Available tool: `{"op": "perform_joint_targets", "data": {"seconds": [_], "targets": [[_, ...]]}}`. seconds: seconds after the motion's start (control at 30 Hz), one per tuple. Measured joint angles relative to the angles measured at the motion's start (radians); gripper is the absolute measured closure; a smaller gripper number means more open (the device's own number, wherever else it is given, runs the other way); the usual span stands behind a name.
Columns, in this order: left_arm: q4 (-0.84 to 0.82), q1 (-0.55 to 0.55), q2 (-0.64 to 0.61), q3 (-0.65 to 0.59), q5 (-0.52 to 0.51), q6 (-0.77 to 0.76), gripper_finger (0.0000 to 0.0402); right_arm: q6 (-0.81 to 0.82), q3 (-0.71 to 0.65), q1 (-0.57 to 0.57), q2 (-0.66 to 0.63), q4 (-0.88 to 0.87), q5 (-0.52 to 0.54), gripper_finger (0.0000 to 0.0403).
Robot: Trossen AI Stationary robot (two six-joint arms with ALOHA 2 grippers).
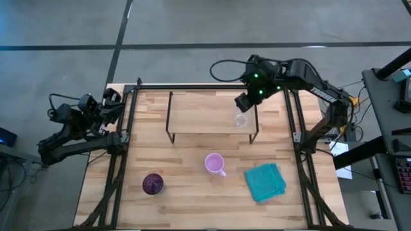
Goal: Stack small to large cups/mugs on shelf
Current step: Put the pink mug on the shelf
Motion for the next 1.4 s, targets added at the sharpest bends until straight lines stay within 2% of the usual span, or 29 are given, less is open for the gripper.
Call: {"op": "perform_joint_targets", "data": {"seconds": [0.3,0.43,0.67,0.93,1.07,1.27,1.4], "targets": [[0.001,0.000,-0.001,0.000,0.000,0.000,0.0372,0.161,-0.007,0.227,0.016,0.008,-0.035,0.0344],[0.001,0.000,-0.001,0.000,0.000,0.000,0.0372,0.221,-0.007,0.339,0.053,0.076,-0.028,0.0355],[0.002,0.000,-0.002,0.000,0.000,0.000,0.0372,0.228,-0.007,0.480,0.173,0.238,-0.028,0.0377],[0.011,0.000,-0.002,0.000,0.000,-0.001,0.0372,0.258,-0.006,0.536,0.337,0.278,-0.028,0.0379],[0.019,0.000,-0.002,0.000,0.000,-0.003,0.0372,0.325,-0.007,0.537,0.399,0.269,-0.027,0.0379],[0.027,0.000,-0.002,0.000,0.000,-0.003,0.0372,0.342,-0.007,0.537,0.442,0.294,-0.027,0.0379],[0.027,0.000,-0.002,0.000,0.000,-0.003,0.0372,0.280,-0.006,0.538,0.459,0.295,-0.027,0.0379]]}}
